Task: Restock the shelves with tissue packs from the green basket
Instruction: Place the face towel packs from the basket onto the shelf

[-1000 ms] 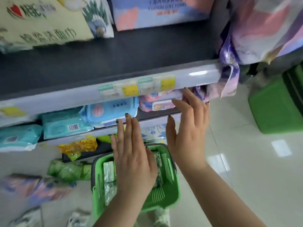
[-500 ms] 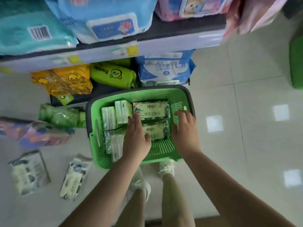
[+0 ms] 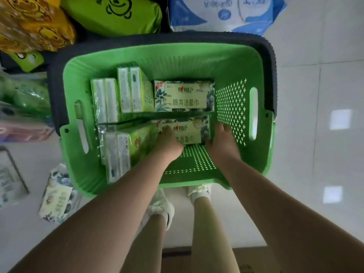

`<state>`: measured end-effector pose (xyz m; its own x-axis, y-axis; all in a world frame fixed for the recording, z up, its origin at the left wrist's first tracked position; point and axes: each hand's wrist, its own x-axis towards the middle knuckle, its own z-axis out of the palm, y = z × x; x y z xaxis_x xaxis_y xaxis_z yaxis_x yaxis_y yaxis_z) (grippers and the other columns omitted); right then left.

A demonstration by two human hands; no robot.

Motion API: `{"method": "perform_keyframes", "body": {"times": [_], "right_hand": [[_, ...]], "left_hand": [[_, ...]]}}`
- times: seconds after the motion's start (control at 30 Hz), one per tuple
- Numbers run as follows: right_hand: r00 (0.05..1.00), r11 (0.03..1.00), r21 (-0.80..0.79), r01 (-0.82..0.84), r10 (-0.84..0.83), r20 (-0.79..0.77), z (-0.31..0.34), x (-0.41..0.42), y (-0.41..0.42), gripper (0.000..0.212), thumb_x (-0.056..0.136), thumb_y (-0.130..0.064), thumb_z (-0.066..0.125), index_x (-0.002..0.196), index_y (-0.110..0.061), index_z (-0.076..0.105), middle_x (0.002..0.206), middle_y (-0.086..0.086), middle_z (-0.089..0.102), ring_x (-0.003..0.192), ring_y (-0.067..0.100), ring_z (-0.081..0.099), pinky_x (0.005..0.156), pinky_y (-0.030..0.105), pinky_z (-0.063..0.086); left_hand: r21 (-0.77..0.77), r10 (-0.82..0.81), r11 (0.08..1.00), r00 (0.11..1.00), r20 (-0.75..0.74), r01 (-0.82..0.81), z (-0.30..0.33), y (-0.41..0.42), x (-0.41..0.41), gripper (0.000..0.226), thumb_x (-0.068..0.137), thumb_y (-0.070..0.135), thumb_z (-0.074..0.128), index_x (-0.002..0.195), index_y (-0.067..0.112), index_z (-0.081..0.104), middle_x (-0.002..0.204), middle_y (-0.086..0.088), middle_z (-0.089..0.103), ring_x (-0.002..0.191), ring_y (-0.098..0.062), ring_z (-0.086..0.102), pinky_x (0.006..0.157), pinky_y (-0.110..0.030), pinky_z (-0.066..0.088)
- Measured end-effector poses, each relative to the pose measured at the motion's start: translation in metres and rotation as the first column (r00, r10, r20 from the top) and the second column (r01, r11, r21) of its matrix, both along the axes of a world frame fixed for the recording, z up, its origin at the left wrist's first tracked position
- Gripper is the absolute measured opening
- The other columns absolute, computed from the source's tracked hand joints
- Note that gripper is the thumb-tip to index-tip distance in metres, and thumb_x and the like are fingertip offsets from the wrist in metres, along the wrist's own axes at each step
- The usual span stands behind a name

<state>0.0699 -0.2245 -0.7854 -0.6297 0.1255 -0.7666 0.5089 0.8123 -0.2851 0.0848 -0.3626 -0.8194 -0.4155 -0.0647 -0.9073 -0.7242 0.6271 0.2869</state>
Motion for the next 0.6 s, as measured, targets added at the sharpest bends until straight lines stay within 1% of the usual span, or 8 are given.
{"method": "perform_keyframes", "body": {"times": [0.03,0.07,0.2,0.23,0.3,0.37,0.5,0.6], "right_hand": [[0.998,1.000,0.007,0.020,-0.020,0.052,-0.008,0.000,0.002,0.050,0.087,-0.006,0.057,0.132,-0.016,0.037,0.129,0.010,0.043,0.106,0.021,0.050,0.091,0.031,0.047],[0.994,0.999,0.022,0.033,-0.035,0.101,-0.018,0.000,0.005,0.049,0.087,-0.006,0.057,0.131,-0.016,0.038,0.127,0.012,0.043,0.103,0.020,0.050,0.085,0.029,0.046],[0.970,0.994,0.082,-0.071,0.050,0.236,-0.056,-0.003,0.013,0.028,0.089,-0.015,0.055,0.116,-0.007,0.049,0.112,0.013,0.053,0.084,0.019,0.054,0.057,0.023,0.043],[0.969,0.994,0.066,-0.084,0.066,0.238,-0.062,-0.005,0.015,0.025,0.090,-0.016,0.055,0.113,-0.006,0.050,0.106,0.010,0.055,0.082,0.018,0.053,0.055,0.022,0.041],[0.968,0.996,0.025,-0.090,0.081,0.237,-0.078,-0.008,0.018,0.026,0.091,-0.017,0.055,0.114,-0.006,0.050,0.103,0.005,0.054,0.087,0.018,0.053,0.067,0.024,0.044],[0.966,0.999,0.000,-0.036,0.035,0.257,-0.096,-0.011,0.019,0.032,0.090,-0.020,0.056,0.117,-0.005,0.046,0.110,0.003,0.055,0.093,0.019,0.055,0.076,0.028,0.045],[0.944,0.996,-0.045,0.083,-0.064,0.324,-0.120,-0.019,0.014,0.041,0.088,-0.012,0.057,0.128,-0.006,0.046,0.121,0.013,0.058,0.103,0.028,0.058,0.087,0.035,0.050],[0.915,0.984,-0.052,0.172,-0.140,0.378,-0.133,-0.023,0.009,0.041,0.086,-0.003,0.057,0.126,-0.002,0.049,0.119,0.016,0.056,0.103,0.029,0.056,0.083,0.030,0.048]], "left_hand": [[0.018,0.039,0.999,0.998,0.048,-0.040,-0.006,0.001,-0.002,0.054,0.086,-0.002,0.046,0.135,0.016,0.035,0.126,-0.008,0.052,0.083,-0.013,0.056,0.051,-0.017,0.043],[0.032,0.073,0.997,0.994,0.083,-0.076,-0.009,0.001,-0.003,0.044,0.089,-0.001,0.044,0.130,0.014,0.042,0.124,-0.008,0.054,0.082,-0.011,0.054,0.051,-0.016,0.038],[0.066,0.226,0.969,0.963,0.148,-0.238,-0.025,-0.002,-0.002,0.031,0.096,0.005,0.037,0.123,0.011,0.051,0.126,-0.008,0.055,0.094,-0.014,0.056,0.070,-0.018,0.038],[0.045,0.299,0.950,0.941,0.161,-0.310,-0.029,-0.002,0.000,0.030,0.097,0.006,0.036,0.121,0.011,0.052,0.122,-0.006,0.056,0.091,-0.013,0.056,0.070,-0.017,0.038],[-0.037,0.448,0.893,0.880,0.158,-0.448,-0.036,-0.002,0.001,0.025,0.097,0.007,0.034,0.107,0.013,0.056,0.103,-0.002,0.059,0.070,-0.007,0.048,0.057,-0.016,0.034],[-0.122,0.481,0.875,0.867,0.129,-0.468,-0.041,0.001,0.001,0.024,0.097,0.006,0.032,0.099,0.011,0.056,0.086,0.001,0.055,0.061,-0.008,0.041,0.050,-0.017,0.030],[-0.160,0.459,0.885,0.875,0.155,-0.436,-0.050,0.000,0.002,0.026,0.097,0.004,0.033,0.105,0.006,0.057,0.113,-0.012,0.059,0.066,-0.014,0.048,0.053,-0.021,0.037],[-0.171,0.447,0.891,0.878,0.169,-0.421,-0.053,-0.003,0.000,0.029,0.096,0.003,0.034,0.117,0.006,0.055,0.125,-0.014,0.056,0.097,-0.023,0.055,0.070,-0.026,0.041]]}}
